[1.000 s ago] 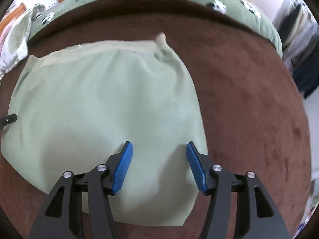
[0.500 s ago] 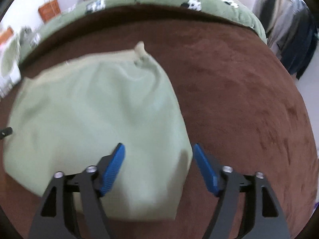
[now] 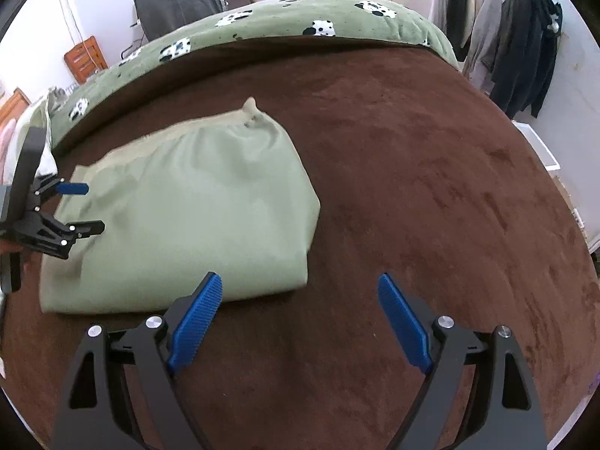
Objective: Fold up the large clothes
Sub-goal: 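Grasp one side edge of the folded jacket with the right tool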
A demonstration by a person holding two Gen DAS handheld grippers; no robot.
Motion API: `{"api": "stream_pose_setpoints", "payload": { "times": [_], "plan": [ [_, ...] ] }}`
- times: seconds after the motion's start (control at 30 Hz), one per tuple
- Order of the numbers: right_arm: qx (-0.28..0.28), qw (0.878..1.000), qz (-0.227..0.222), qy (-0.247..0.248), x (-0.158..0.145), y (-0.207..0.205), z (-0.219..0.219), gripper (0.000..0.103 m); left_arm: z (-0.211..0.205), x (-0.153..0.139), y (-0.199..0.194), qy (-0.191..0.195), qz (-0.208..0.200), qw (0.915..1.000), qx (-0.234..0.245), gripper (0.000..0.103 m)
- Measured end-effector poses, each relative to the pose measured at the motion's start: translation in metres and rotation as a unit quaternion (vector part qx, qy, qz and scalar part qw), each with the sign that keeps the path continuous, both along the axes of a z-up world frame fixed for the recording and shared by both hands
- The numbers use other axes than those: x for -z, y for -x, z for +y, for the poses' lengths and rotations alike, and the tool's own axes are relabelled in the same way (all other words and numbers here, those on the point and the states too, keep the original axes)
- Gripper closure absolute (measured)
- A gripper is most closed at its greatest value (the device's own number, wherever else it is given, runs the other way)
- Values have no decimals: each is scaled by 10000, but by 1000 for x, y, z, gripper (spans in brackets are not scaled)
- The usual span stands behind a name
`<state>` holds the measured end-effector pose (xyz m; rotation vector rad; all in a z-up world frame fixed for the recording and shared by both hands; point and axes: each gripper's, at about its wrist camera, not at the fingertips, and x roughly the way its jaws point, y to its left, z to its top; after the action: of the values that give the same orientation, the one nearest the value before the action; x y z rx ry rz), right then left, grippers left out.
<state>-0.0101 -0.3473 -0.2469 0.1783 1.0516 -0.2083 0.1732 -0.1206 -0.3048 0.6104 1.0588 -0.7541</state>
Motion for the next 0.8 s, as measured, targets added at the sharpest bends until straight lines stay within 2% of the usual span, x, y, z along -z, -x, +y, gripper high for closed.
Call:
{"api": "stream_pose_setpoints", "payload": {
  "times": [0.07,0.17,0.2,0.23,0.33,0.4,0.47,0.5,0.6,0.67,0.8],
  "plan": [
    [108,9999,86,-30,11,3,2,18,2,12,0,31,1,9999,-161,5],
    [321,9992,98,-200,20,9,3,18,13,34,-5,352,390,9927,-1084,5],
    [391,9989,113,-225,24,11,4,18,17,39,-4,427,429,9903,-1253,5],
    [440,9987,130,-241,27,12,6,18,19,44,-3,490,365,9888,-1365,5],
    [485,9983,144,-297,31,10,10,18,13,48,7,342,-3,9892,-1423,5],
    [459,9984,149,-290,32,8,13,18,13,42,5,352,119,9857,-1644,5],
    [475,9983,138,-302,31,4,15,18,14,30,2,339,8,9788,-2018,6],
    [497,9981,137,-324,32,4,15,18,19,20,-3,424,-134,9733,-2250,6],
    [601,9969,132,-490,37,-1,16,18,25,2,-24,800,-119,9605,-2663,6],
    [711,9947,34,-738,43,-4,16,18,20,5,-45,698,-147,9553,-2869,6],
    [949,9866,-193,-1311,56,-6,17,18,9,46,-78,332,253,9508,-3069,5]
  ]
}}
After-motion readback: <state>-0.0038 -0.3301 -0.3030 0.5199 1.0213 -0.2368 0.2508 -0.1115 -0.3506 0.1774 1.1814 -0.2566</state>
